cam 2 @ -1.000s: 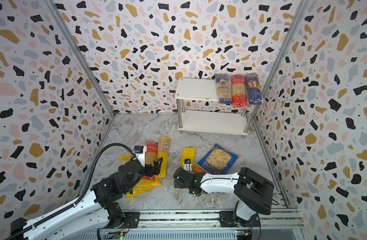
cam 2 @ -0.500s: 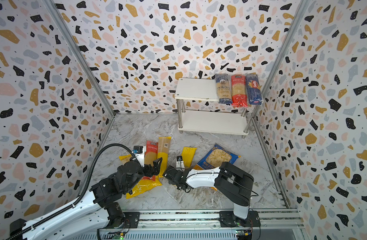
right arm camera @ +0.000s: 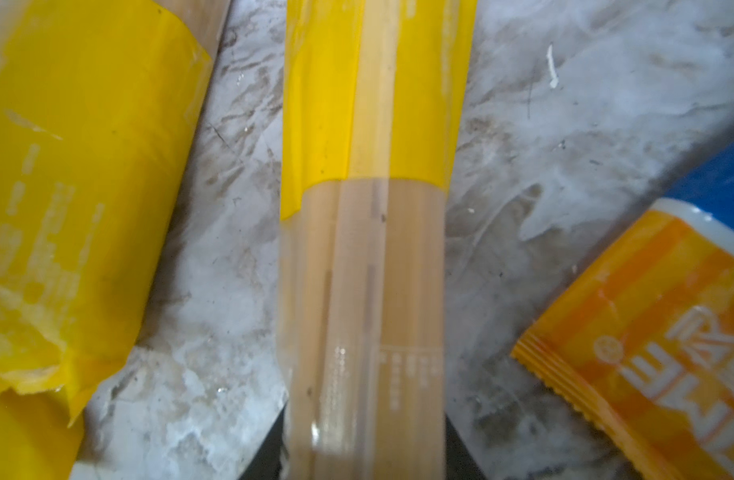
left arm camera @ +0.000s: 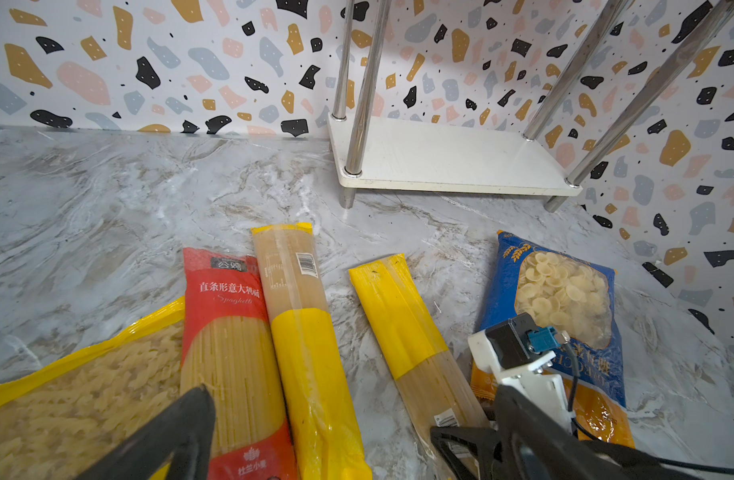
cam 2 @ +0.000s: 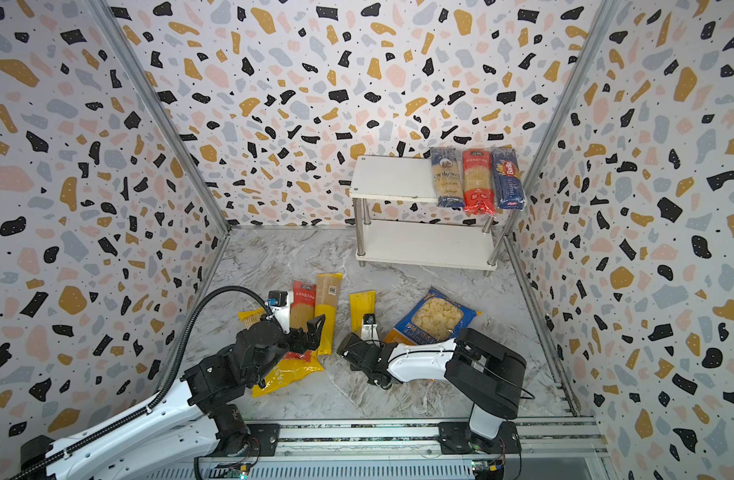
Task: Place and organize the pasta boxes and bags onto the shelf
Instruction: 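Close the right gripper on the yellow-banded spaghetti pack and lift it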
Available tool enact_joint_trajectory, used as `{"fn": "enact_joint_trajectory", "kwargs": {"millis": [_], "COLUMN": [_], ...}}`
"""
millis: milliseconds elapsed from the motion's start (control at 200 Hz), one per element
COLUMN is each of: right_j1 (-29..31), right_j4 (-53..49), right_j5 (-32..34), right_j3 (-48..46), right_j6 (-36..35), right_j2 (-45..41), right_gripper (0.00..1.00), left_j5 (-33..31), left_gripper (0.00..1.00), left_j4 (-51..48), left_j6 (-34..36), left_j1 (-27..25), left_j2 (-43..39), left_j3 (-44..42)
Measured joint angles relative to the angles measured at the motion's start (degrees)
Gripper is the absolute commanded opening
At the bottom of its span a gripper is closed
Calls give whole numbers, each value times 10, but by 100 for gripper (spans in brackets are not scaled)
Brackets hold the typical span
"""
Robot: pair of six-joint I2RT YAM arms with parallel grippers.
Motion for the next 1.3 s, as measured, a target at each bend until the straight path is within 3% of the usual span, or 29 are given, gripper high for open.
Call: {"fn": "enact_joint_trajectory", "kwargs": {"millis": [185, 531, 791, 1036, 1301], "right_j1": [-9, -81, -102, -121, -129], "right_j4": [-13, 17, -47, -137, -259], "right_j5": [-36, -183, -233, -239, -155], "right_j3": [-31, -142, -146, -75, 127], "right_j6": [-33, -75, -116, -163, -257], "right_j2": [-49, -212, -341, -436, -426], "right_gripper": [0, 0, 0, 0, 0], "left_j5": [0, -4, -11, -24, -39], "left_gripper": [100, 99, 100, 99, 99], "left_j4": [0, -7, -7, -14, -13], "left_j6": [0, -1, -1, 8, 14], "left_j1": [0, 0, 0, 0, 0], "left_j2": [2, 8, 30, 44, 43], "left_j3": [0, 12, 21, 56, 71]}}
